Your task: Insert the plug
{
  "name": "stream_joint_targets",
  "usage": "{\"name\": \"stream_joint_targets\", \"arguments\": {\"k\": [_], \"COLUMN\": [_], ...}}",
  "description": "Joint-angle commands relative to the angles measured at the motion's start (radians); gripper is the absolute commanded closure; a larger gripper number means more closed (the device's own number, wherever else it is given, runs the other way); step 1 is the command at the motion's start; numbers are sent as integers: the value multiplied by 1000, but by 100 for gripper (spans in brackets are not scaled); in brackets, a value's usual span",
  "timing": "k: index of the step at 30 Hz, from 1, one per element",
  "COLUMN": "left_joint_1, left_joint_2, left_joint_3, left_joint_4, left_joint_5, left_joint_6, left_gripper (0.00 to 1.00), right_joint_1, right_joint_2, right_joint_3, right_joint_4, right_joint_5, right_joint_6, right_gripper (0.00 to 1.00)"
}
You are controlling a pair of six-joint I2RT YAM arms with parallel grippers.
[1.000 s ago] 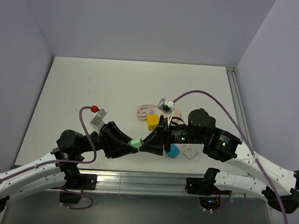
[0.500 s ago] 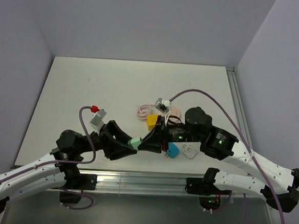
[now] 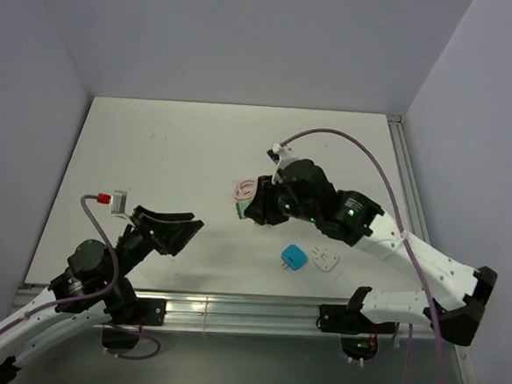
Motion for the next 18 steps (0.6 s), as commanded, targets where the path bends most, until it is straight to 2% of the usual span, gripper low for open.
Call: {"name": "stream_joint_targets", "arguments": {"k": [1, 6, 9, 18], "left_joint_1": [0, 0, 0, 0], "left_joint_2": [-42, -33, 11, 183], "left_joint_3": [-23, -14, 9, 44], "left_joint_4": [-60, -67, -67, -37], "left_joint_5": [-104, -95, -81, -34], "left_joint_6": [-12, -3, 15, 40], "left_gripper": [1, 1, 0, 1], "right_joint_1": [-104, -181, -185, -185], "right_joint_2": [103, 218, 329, 501], "right_joint_3": [15, 33, 90, 199], "right_joint_4": [-101, -101, -138, -199], "right_joint_5": [99, 143, 218, 286], "right_joint_6": [39, 43, 47, 18], "right_gripper": [100, 100, 100, 100]}}
